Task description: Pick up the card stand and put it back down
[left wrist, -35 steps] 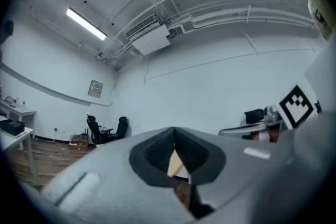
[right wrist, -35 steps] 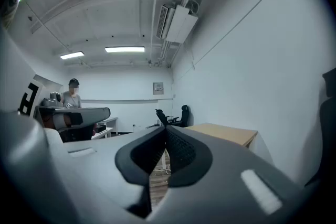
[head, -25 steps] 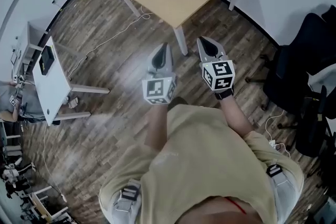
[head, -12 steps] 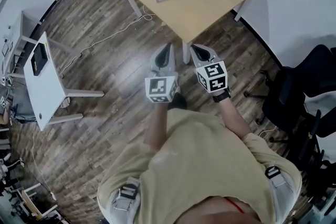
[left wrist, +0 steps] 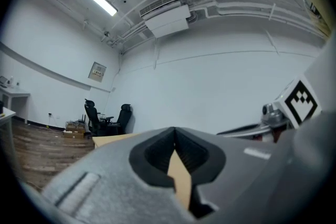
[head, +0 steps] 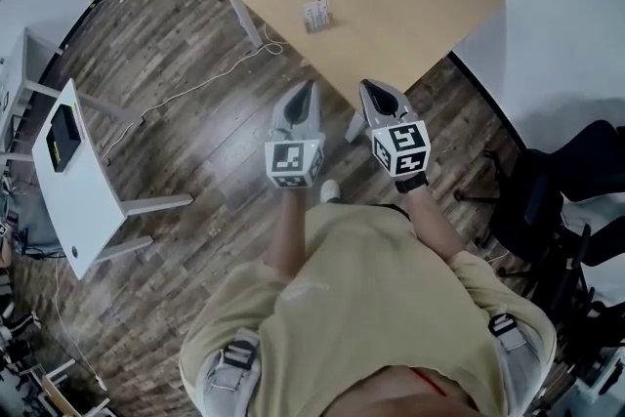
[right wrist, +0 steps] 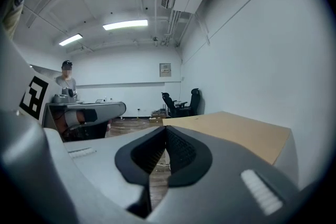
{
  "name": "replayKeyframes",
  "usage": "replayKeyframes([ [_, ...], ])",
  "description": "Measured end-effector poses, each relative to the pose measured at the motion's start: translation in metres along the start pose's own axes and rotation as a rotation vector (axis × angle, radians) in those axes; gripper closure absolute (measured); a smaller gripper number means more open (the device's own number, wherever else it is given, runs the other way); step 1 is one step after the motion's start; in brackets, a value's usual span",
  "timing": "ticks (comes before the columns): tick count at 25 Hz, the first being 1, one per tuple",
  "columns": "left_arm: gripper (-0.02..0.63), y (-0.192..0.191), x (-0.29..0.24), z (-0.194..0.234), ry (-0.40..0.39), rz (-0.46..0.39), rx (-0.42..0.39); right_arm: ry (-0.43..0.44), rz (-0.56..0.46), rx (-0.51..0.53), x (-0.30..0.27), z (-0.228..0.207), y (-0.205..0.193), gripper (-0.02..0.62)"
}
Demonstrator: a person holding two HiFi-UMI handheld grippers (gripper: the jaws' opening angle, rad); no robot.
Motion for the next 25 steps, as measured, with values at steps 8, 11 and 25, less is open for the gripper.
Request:
replayKeyframes([
  [8, 0.606, -0.049, -0.040, 0.049, -0.036, 0.065, 0.073, -0.015, 0.042, -0.001, -0.058, -0.007, -0.028, 0.592],
  [11, 0.606, -0.067, -0.065, 0.061, -0.041, 0.084, 0.089, 0.001, 0.055, -0.024, -0.082, -0.025, -0.040, 0.592],
  [25, 0.546, -0.195, -0.173, 0.133, 0.022, 0.262, 0.103, 0.116, 0.196, -0.098, -0.213, -0.129, -0.115, 0.592],
])
Point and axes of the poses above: the fingertips, and each gripper's own axes: x backward along the fingers, z to its left, y out of its top, the point moved 2 cm from there along x, backward along the fingers, and after that the axes turned 11 degrees about -z, right-handed, at the moved point
